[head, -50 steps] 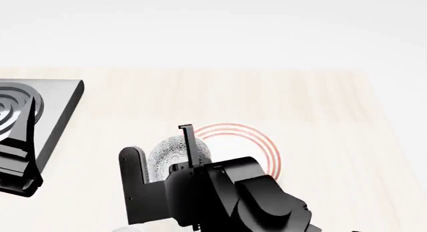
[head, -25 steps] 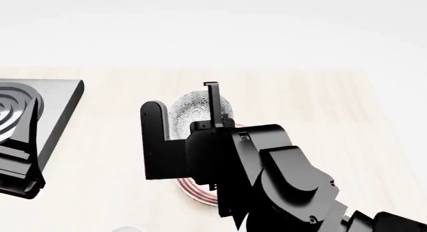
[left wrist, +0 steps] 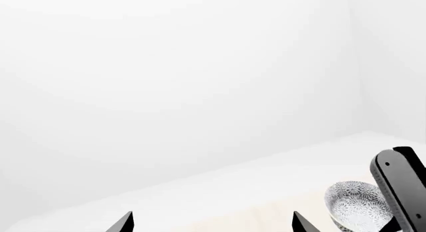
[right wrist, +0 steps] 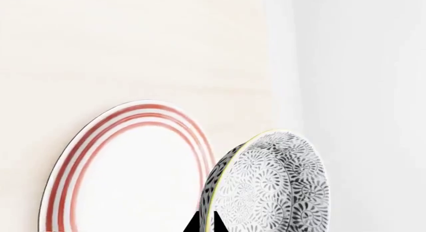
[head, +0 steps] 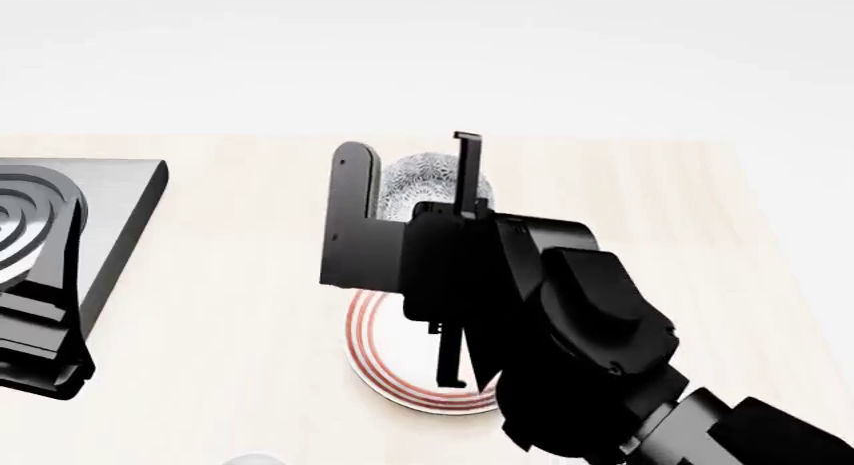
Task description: Pick the akita bowl between the plate and the ramekin and place it on the plate.
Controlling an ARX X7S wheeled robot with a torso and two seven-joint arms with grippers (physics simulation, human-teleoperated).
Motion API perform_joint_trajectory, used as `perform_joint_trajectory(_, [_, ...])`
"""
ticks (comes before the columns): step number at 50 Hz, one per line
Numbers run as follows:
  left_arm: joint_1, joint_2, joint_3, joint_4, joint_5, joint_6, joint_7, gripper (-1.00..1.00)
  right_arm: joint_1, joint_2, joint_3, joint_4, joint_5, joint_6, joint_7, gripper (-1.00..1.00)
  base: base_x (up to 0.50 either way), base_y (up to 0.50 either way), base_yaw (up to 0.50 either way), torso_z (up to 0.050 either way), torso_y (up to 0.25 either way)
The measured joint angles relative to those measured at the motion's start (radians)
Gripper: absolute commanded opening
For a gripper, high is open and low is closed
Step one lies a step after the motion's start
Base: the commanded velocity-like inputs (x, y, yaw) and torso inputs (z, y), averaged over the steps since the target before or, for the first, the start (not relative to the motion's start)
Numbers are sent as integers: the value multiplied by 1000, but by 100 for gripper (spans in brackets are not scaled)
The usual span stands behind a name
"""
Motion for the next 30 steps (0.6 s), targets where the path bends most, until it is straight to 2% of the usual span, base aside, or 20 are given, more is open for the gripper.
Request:
perform_joint_trajectory(16, [4, -6, 1, -6, -2, 12, 0, 100, -2, -97, 11, 267, 6, -136, 69, -100, 0, 0, 0, 0, 1])
perform_joint_trajectory(30, [8, -10, 6, -8, 2, 24, 0, 100, -18, -147, 8, 411, 3, -228, 118, -100, 0, 0, 0, 0, 0])
